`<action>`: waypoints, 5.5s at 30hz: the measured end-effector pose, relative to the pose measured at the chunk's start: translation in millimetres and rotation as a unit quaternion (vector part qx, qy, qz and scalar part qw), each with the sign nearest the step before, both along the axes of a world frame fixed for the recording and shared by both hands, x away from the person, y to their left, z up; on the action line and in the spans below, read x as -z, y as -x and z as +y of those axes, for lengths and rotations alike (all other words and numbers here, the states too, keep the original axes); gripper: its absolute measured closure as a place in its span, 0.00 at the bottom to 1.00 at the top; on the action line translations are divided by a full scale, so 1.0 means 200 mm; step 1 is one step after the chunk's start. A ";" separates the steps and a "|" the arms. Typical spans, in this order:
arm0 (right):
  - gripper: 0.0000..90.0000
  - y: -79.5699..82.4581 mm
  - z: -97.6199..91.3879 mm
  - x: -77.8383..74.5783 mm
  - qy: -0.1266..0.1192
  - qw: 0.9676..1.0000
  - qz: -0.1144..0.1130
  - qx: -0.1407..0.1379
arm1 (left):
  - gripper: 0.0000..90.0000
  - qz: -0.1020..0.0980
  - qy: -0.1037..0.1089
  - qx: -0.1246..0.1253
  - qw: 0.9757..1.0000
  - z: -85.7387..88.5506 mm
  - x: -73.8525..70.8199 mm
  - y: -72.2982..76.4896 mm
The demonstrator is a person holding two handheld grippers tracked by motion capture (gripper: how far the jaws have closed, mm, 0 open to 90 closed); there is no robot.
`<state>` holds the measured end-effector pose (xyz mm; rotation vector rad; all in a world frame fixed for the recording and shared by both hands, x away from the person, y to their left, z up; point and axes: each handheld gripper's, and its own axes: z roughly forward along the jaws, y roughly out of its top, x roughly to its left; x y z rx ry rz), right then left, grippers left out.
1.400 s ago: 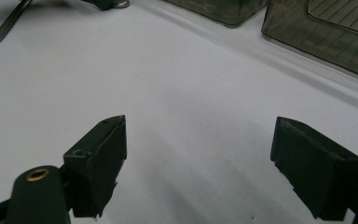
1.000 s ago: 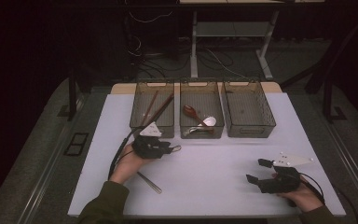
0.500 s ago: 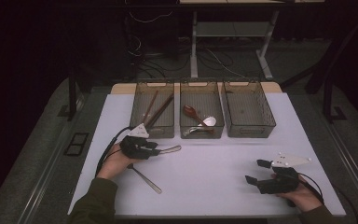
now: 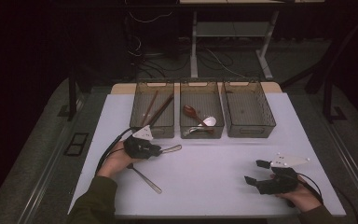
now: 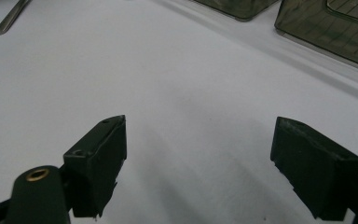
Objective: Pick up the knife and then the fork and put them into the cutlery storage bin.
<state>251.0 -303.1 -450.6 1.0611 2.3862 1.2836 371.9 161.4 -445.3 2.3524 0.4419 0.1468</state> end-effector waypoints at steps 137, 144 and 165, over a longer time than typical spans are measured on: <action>0.92 -0.35 0.55 -0.25 0.128 0.922 0.118 -0.345 | 0.97 -0.041 0.021 0.222 0.974 -0.71 -0.32 0.30; 0.92 -0.35 0.50 -0.24 0.115 0.936 0.105 -0.317 | 0.83 -0.031 0.054 0.183 0.981 -0.66 -0.32 0.28; 0.92 -0.32 0.25 -0.31 0.076 0.969 0.063 -0.226 | 0.43 -0.031 0.106 0.026 0.994 -0.42 -0.29 0.38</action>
